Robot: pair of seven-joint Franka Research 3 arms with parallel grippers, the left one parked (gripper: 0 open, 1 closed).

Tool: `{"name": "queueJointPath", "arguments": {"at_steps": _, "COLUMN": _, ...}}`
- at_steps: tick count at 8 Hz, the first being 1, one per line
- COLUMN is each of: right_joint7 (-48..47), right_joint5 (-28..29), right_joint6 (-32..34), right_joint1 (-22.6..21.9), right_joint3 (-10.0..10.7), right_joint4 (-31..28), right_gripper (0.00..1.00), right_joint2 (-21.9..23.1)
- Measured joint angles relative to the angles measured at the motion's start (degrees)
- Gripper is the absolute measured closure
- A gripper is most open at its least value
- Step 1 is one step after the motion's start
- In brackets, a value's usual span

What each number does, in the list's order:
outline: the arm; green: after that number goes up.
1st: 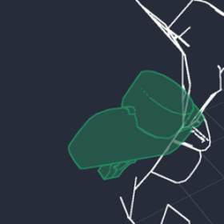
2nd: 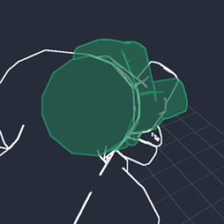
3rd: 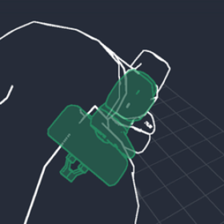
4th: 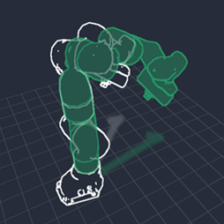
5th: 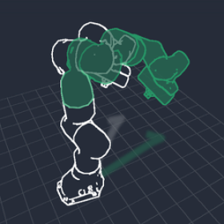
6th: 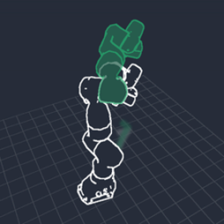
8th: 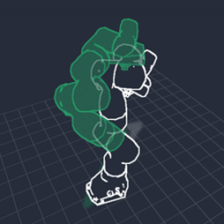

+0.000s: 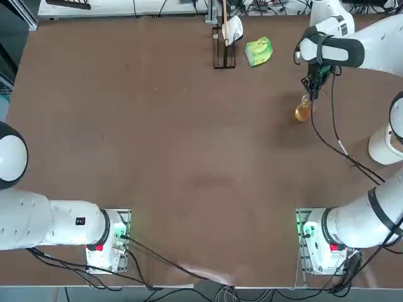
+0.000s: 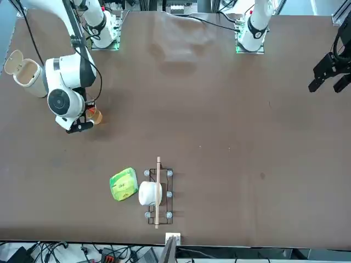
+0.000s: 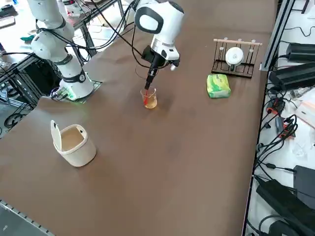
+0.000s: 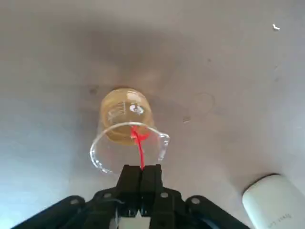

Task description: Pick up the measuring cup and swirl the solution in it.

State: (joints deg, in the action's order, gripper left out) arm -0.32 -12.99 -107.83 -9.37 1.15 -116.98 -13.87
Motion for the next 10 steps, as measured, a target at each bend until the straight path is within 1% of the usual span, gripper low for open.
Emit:
{"name": "queueJointPath", "arguments": {"at_steps": 2, "right_joint7": 0.0, "right_joint5": 0.9, "right_joint6": -1.5, "right_joint1": 0.6, "right_joint3": 0.2, "right_joint4": 1.1, "right_gripper": 0.98, "right_joint2": 0.0}}
{"name": "queueJointPath", "arguments": {"at_steps": 4, "right_joint7": -0.4, "right_joint5": 7.5, "right_joint6": -2.1, "right_joint1": 0.9, "right_joint3": 0.2, "right_joint4": 2.5, "right_gripper": 0.98, "right_joint2": -0.1}}
{"name": "queueJointPath", "arguments": {"at_steps": 6, "right_joint7": -1.1, "right_joint5": 10.9, "right_joint6": -1.7, "right_joint1": 0.9, "right_joint3": 0.2, "right_joint4": 2.9, "right_gripper": 0.98, "right_joint2": 0.0}}
{"name": "queueJointPath", "arguments": {"at_steps": 9, "right_joint7": -1.3, "right_joint5": 11.5, "right_joint6": 3.0, "right_joint1": 0.9, "right_joint3": 0.3, "right_joint4": 2.9, "right_gripper": 0.98, "right_joint2": 0.2}}
{"name": "queueJointPath", "arguments": {"at_steps": 10, "right_joint7": -1.2, "right_joint5": 10.4, "right_joint6": 3.8, "right_joint1": 1.1, "right_joint3": 0.4, "right_joint4": 2.9, "right_gripper": 0.98, "right_joint2": 0.3}}
